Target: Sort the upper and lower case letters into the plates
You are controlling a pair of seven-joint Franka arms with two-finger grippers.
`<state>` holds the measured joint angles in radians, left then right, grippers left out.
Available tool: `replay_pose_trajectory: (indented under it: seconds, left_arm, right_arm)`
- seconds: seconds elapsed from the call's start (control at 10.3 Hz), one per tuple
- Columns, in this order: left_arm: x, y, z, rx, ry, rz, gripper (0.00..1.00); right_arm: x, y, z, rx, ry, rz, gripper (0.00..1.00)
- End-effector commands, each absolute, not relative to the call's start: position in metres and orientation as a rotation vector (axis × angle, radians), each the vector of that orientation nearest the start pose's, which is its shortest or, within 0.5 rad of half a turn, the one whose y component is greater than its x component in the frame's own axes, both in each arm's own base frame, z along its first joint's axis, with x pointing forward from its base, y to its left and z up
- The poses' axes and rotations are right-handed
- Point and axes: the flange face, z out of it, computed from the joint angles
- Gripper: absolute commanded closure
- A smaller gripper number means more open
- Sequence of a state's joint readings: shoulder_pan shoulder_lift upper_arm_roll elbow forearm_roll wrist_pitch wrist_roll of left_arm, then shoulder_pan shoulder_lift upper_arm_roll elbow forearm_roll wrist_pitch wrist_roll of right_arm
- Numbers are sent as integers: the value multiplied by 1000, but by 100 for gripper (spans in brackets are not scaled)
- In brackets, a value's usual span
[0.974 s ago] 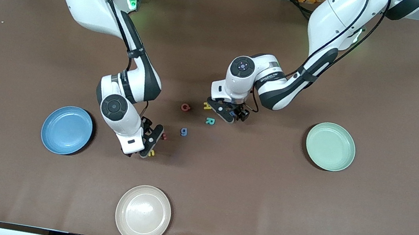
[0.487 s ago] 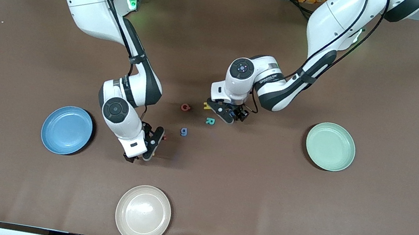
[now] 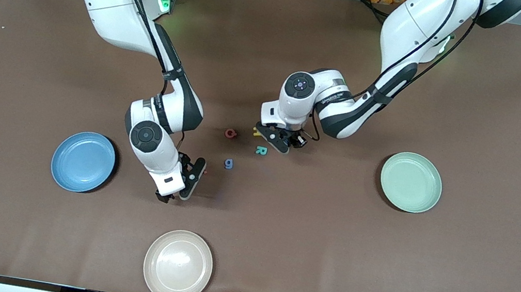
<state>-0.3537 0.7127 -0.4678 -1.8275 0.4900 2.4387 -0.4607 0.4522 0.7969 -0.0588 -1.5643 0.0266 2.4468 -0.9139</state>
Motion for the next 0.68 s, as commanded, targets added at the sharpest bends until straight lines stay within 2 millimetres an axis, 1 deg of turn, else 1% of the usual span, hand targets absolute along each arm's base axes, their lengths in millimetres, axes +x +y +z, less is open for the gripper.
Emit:
replay_pose_trajectory:
  seconds: [0.0, 0.1, 0.19, 0.29, 0.39, 0.49, 0.58]
  left_arm:
    - [455, -457, 174, -2986, 888, -54, 100]
    - [460, -450, 177, -2982, 860, -48, 100]
    - [472, -437, 195, -2963, 817, -54, 100]
    - [485, -421, 218, -2942, 767, -50, 100]
    - [493, -410, 240, -2941, 719, -60, 100]
    - [504, -395, 263, -2969, 637, -37, 100]
    - [516, -374, 284, -2979, 570, -23, 100]
  right_arm:
    - [653, 276, 175, -2521, -1930, -109, 0]
    - [653, 276, 174, -2521, -1930, -106, 0]
    - [652, 276, 175, -2521, -1930, -106, 0]
    - [650, 274, 171, -2521, -1926, -92, 0]
    - [651, 271, 169, -2525, -1920, -92, 0]
    - [651, 272, 171, -2525, -1918, -95, 55]
    - [650, 274, 170, -2535, -1902, -94, 100]
